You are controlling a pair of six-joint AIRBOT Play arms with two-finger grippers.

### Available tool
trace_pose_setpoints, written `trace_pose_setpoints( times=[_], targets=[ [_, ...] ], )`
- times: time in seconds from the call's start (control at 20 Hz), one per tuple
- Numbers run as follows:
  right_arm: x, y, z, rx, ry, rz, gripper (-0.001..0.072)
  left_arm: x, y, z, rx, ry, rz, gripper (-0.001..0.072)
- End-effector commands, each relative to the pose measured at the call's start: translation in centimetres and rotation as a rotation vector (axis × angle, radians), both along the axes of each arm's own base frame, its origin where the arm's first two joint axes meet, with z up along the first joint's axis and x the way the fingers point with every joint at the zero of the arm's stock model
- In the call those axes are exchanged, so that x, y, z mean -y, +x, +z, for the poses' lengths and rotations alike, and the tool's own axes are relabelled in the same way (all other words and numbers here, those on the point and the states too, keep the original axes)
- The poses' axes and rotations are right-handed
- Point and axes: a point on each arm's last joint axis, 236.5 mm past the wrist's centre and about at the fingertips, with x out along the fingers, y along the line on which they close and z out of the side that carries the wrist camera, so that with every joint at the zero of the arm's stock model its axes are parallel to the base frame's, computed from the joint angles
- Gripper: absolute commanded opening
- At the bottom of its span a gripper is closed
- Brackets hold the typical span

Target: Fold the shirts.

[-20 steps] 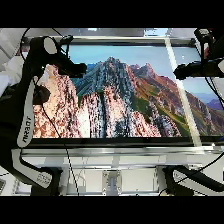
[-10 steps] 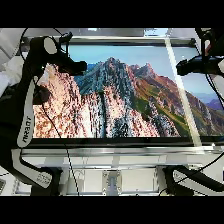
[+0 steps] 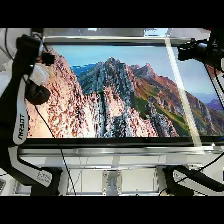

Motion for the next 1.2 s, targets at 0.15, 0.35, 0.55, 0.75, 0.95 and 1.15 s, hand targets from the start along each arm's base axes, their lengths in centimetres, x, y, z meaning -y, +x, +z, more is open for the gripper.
trace_pose_setpoints(
  times=[0.15,0.35,0.55,0.75,0.95,1.15],
  targets=[
    [-2.3,-0.2,0.7,-0.011,0.191,0.032,0.0408,-17.2,-5.3,-0.8,0.076,-0.111,0.443,0.0566],
    [-4.7,-0.7,1.9,-0.014,0.352,0.088,0.0408,-22.8,-7.8,-4.8,0.031,-0.207,0.542,0.0611],
    [-6.0,-0.8,3.3,0.000,0.464,0.117,0.0408,-26.2,-8.6,-7.9,-0.001,-0.202,0.589,0.0613],
    [-7.2,-1.1,4.7,0.008,0.582,0.153,0.0409,-26.4,-8.2,-11.0,-0.085,-0.186,0.536,0.0613],
    [-7.6,-1.3,5.2,0.010,0.623,0.165,0.0409,-25.7,-7.3,-12.8,-0.089,-0.232,0.515,0.0612],
    [-7.6,-1.3,5.2,0.010,0.622,0.166,0.0409,-25.9,-6.9,-13.2,-0.089,-0.222,0.503,0.0612]
  ],
)
